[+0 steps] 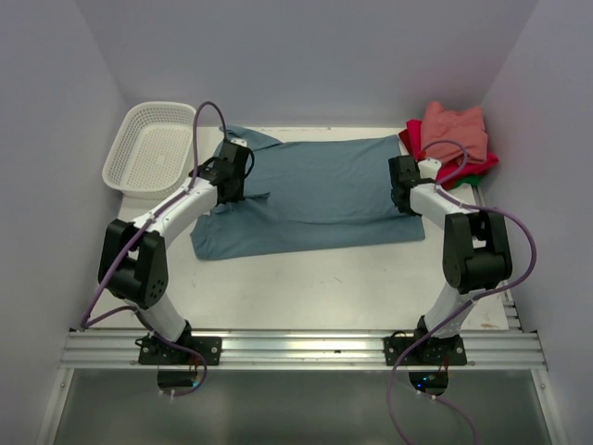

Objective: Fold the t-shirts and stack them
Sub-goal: Fold the tshirt

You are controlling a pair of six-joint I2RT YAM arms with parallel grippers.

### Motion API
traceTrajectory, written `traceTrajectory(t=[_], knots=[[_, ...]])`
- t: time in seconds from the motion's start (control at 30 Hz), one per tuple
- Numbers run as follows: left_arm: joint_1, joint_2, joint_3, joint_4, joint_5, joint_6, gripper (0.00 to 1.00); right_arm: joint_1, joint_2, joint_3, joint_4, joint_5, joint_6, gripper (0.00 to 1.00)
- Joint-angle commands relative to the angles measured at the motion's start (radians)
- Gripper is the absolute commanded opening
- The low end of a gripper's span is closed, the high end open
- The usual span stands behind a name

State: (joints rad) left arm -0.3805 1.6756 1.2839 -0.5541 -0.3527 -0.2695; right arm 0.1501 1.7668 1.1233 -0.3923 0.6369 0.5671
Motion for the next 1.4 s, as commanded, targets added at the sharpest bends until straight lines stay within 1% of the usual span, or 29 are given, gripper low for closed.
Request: traceTrajectory(t=[0.0,0.13,0.17,0.2,0.23,0.27,0.33,0.4,0.5,0.53,0.6,0.63,0.67,0.7,0.73,0.77,0.8,0.83,0.87,0.9,0.93,1.0,1.03,1.13,1.27,1.37], knots=[[0.015,0.021,0.052,0.056,-0.025,0.01,0.0,-0.009,0.011,0.019,0.049,0.037,0.025,0.0],[0.02,0.038,0.06,0.063,-0.014,0.01,0.0,-0.011,0.011,0.026,0.052,0.037,0.025,0.0],[0.02,0.038,0.061,0.068,-0.014,0.009,0.0,-0.009,0.011,0.026,0.05,0.035,0.025,0.13],[0.02,0.035,0.061,0.068,-0.014,0.009,0.07,-0.009,0.0,0.023,0.052,0.024,0.02,0.42],[0.02,0.029,0.06,0.071,-0.015,0.006,0.39,-0.011,-0.009,0.018,0.061,0.015,0.02,0.75],[0.02,0.023,0.058,0.071,-0.034,-0.005,0.56,-0.009,-0.019,0.01,0.069,0.012,0.01,0.99],[0.02,-0.013,0.04,0.08,-0.057,-0.014,1.0,-0.009,-0.072,-0.022,0.092,-0.011,-0.001,0.99],[0.02,-0.057,0.029,0.088,-0.084,-0.03,1.0,-0.009,-0.13,-0.055,0.113,-0.025,-0.016,0.99],[0.019,-0.127,0.019,0.048,-0.078,-0.082,1.0,-0.007,-0.187,-0.107,0.118,-0.089,-0.036,0.99],[0.019,-0.149,-0.007,0.042,-0.068,-0.098,1.0,-0.006,-0.22,-0.121,0.116,-0.112,-0.041,0.99],[0.017,-0.215,-0.053,0.043,-0.013,-0.157,1.0,0.0,-0.242,-0.161,0.106,-0.172,-0.058,0.99],[0.017,-0.237,-0.11,0.058,0.019,-0.175,1.0,0.006,-0.259,-0.175,0.107,-0.196,-0.067,0.99],[0.017,-0.256,-0.139,0.065,0.073,-0.219,1.0,0.009,-0.263,-0.187,0.106,-0.248,-0.088,0.99],[0.014,-0.293,-0.167,0.072,0.095,-0.25,1.0,0.02,-0.265,-0.203,0.101,-0.265,-0.098,0.99],[0.009,-0.313,-0.243,0.095,0.125,-0.273,1.0,0.025,-0.265,-0.209,0.083,-0.276,-0.104,0.99],[0.005,-0.33,-0.288,0.177,0.214,-0.298,1.0,0.028,-0.264,-0.212,0.075,-0.296,-0.116,0.98],[-0.006,-0.352,-0.329,0.216,0.245,-0.318,0.98,0.028,-0.26,-0.214,0.064,-0.336,-0.122,0.92],[-0.011,-0.356,-0.4,0.283,0.271,-0.336,0.87,0.026,-0.259,-0.217,0.058,-0.371,-0.133,0.77],[-0.017,-0.355,-0.428,0.31,0.312,-0.362,0.8,0.028,-0.257,-0.218,0.058,-0.397,-0.153,0.09],[-0.026,-0.34,-0.451,0.328,0.323,-0.375,0.73,0.029,-0.259,-0.221,0.052,-0.417,-0.147,0.0],[-0.029,-0.329,-0.487,0.35,0.334,-0.384,0.62,0.029,-0.26,-0.224,0.049,-0.431,-0.144,0.0],[-0.038,-0.292,-0.512,0.401,0.333,-0.393,0.52,0.034,-0.268,-0.235,0.056,-0.442,-0.147,0.0],[-0.04,-0.281,-0.532,0.417,0.325,-0.395,0.46,0.035,-0.265,-0.237,0.061,-0.442,-0.145,0.0],[-0.04,-0.249,-0.572,0.499,0.285,-0.395,0.44,0.036,-0.25,-0.234,0.067,-0.445,-0.151,0.0],[-0.04,-0.206,-0.607,0.539,0.21,-0.408,0.43,0.037,-0.196,-0.226,0.076,-0.45,-0.157,0.0],[-0.04,-0.171,-0.62,0.571,0.193,-0.43,0.43,0.051,-0.149,-0.204,0.056,-0.468,-0.171,0.0]])
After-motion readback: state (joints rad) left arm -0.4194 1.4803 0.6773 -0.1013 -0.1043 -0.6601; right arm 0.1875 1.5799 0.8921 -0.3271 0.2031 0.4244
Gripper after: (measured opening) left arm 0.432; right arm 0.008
